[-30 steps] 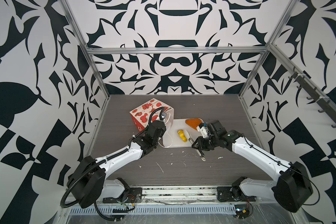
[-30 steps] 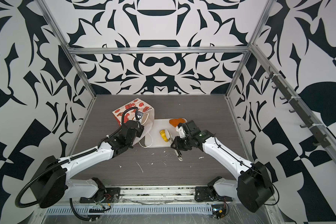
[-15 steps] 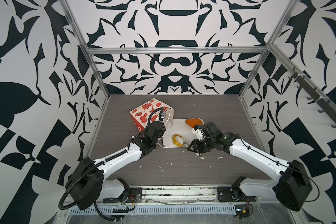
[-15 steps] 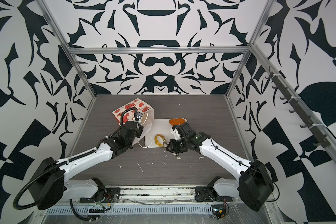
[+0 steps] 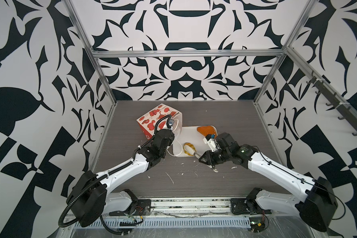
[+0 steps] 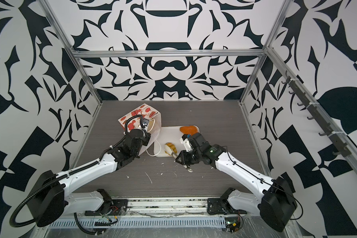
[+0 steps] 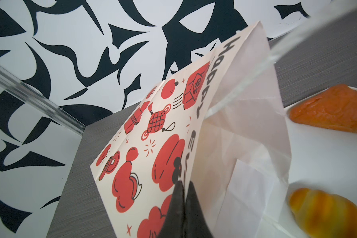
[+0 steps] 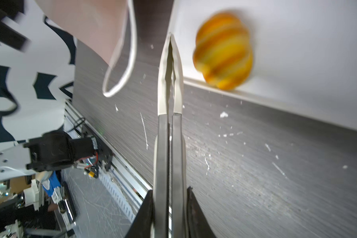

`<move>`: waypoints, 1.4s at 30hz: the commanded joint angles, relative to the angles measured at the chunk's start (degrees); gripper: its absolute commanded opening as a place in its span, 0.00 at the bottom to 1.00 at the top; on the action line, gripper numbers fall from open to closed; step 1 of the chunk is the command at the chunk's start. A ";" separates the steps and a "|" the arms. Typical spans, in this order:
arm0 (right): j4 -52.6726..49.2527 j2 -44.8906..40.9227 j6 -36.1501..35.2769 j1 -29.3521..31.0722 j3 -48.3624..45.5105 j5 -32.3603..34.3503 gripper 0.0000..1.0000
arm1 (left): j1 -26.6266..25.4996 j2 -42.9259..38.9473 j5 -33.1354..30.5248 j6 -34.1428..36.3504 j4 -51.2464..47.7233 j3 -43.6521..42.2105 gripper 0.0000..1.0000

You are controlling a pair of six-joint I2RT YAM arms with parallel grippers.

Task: Take the fake bread out of the paper bag
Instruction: 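Slide the yellow bread across the tray beside the orange bread, then withdraw tongs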

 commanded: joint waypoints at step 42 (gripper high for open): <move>1.60 22.81 -18.43 -15.36 13.33 3.77 0.21 | 0.14 -3.74 -1.86 0.35 0.51 -0.55 0.00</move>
